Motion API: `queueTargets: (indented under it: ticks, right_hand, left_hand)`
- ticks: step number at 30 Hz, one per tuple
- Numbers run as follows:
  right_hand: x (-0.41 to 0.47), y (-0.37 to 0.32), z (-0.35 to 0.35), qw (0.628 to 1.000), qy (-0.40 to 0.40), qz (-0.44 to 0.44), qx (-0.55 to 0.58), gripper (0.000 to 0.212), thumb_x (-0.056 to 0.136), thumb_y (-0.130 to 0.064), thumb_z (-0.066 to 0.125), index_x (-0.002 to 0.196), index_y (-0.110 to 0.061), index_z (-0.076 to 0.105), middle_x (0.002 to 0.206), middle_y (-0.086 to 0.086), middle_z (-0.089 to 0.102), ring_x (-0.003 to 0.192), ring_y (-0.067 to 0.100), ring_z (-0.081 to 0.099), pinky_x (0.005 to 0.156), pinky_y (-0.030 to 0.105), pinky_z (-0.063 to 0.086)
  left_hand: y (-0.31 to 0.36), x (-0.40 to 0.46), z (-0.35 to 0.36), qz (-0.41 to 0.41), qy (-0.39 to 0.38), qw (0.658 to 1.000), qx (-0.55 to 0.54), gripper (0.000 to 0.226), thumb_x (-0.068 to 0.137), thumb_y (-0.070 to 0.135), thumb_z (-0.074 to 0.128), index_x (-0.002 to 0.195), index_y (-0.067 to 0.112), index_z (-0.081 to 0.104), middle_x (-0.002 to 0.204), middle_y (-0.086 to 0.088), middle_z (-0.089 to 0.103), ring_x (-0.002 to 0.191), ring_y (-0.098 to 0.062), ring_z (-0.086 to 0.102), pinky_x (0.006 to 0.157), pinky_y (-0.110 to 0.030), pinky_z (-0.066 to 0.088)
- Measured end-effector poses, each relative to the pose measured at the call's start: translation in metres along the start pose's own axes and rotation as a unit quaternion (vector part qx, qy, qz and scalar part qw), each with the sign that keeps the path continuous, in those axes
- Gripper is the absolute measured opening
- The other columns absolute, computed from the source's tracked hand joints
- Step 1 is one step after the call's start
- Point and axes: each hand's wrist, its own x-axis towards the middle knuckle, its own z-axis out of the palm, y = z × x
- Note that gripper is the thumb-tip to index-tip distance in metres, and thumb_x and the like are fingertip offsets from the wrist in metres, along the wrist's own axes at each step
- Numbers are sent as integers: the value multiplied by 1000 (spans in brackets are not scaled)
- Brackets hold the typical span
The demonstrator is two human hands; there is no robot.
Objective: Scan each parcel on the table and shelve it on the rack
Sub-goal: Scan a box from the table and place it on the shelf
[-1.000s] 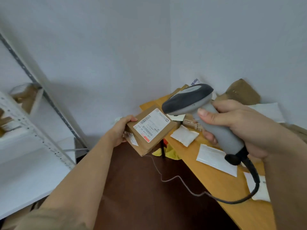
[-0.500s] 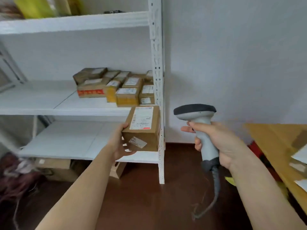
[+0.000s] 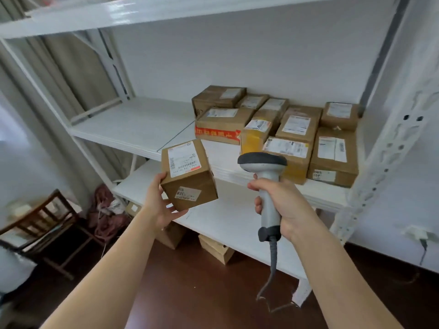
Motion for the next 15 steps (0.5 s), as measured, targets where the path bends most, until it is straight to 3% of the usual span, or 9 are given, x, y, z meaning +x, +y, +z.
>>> queueTargets:
  ticks: [4, 8, 11, 15]
  right_hand:
    - [69, -18, 45, 1000, 3, -7, -22, 24, 87, -10, 66, 111, -13, 63, 87, 10, 62, 53, 12, 53, 54, 28, 47]
    - [125, -19, 93, 999, -16, 3, -32, 21, 87, -9, 66, 107, -15, 64, 80, 7, 60, 52, 12, 53, 55, 28, 47]
    - [165, -15, 128, 998, -20, 8, -51, 16, 86, -11, 68, 100, -17, 65, 75, 7, 60, 53, 13, 53, 58, 31, 46]
    - [217, -14, 165, 998, 23, -5, -50, 16, 86, -10, 69, 100, -15, 65, 78, 10, 61, 49, 12, 52, 56, 30, 45]
  left_hand:
    - [40, 53, -4, 24, 55, 998, -4, 54, 84, 58, 58, 125, 23, 55, 119, -15, 60, 111, -35, 57, 95, -52, 49]
    - [74, 101, -15, 36, 81, 996, 7, 34, 90, 53, 55, 107, 24, 56, 110, -10, 60, 111, -32, 56, 99, -50, 46]
    - [104, 147, -19, 39, 77, 996, 31, 27, 93, 48, 51, 102, 24, 58, 106, -7, 61, 109, -31, 56, 103, -51, 44]
    - [145, 224, -12, 50, 41, 996, 68, 27, 94, 46, 49, 99, 23, 63, 102, -6, 67, 99, -26, 61, 92, -44, 49]
